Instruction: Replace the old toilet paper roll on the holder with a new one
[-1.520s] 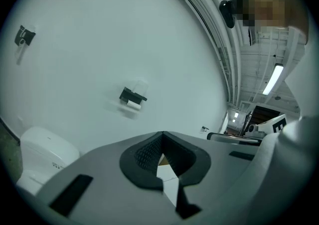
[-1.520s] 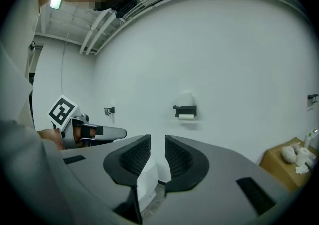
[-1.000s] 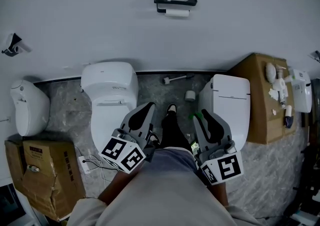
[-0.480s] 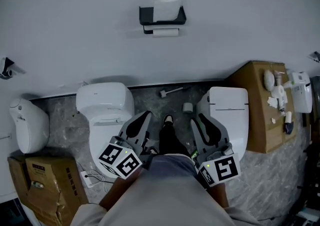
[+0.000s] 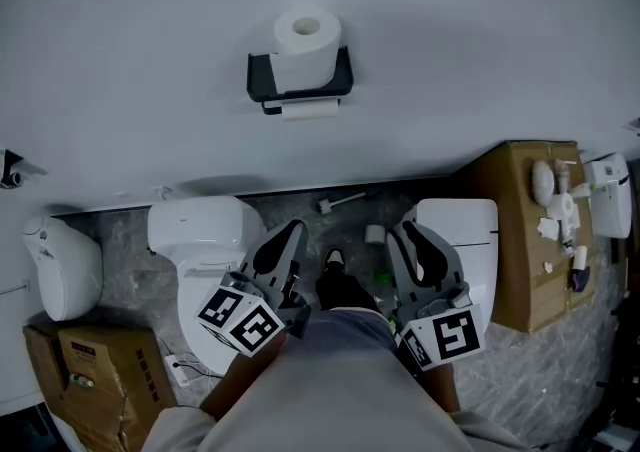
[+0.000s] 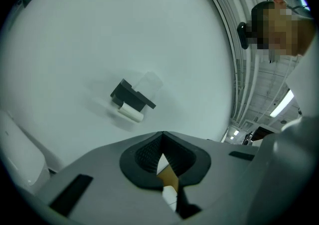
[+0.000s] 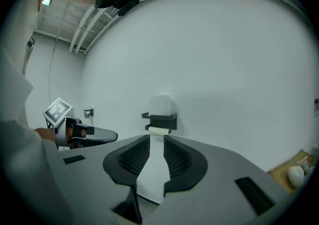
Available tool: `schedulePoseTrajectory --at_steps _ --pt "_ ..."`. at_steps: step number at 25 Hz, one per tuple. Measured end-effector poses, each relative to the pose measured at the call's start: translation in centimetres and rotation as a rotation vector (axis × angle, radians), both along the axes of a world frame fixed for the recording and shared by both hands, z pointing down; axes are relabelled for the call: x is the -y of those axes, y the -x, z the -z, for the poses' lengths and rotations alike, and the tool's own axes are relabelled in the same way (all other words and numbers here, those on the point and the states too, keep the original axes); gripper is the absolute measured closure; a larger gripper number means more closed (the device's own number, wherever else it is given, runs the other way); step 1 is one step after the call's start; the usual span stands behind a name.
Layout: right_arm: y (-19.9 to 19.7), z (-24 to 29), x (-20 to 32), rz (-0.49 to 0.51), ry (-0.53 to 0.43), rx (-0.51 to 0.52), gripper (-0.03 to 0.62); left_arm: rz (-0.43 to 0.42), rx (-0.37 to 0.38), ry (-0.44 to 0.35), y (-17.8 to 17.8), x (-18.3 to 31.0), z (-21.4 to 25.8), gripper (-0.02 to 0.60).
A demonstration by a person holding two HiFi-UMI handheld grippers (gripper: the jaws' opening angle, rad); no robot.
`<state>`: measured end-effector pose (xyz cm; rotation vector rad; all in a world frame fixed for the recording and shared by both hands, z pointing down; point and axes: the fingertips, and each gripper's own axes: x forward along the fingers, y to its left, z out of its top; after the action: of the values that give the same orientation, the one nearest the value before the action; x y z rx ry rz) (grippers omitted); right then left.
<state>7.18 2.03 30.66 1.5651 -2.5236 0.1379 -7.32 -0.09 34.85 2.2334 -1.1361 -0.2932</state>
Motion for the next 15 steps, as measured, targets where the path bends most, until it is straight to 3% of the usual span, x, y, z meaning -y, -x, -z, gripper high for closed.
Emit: schedulePoseTrajectory --at_steps 10,15 --pt "-2.1 0.1 6.6 0.102 -0.025 0.054 0.497 0.097 -0.050 -0.022 -2.4 6.4 1.1 0.578" --pt "-1.2 -0.4 7.2 0.185 -0.007 0.089 0.497 0.170 -0.133 -0.002 -2.4 8.2 0.5 0.578"
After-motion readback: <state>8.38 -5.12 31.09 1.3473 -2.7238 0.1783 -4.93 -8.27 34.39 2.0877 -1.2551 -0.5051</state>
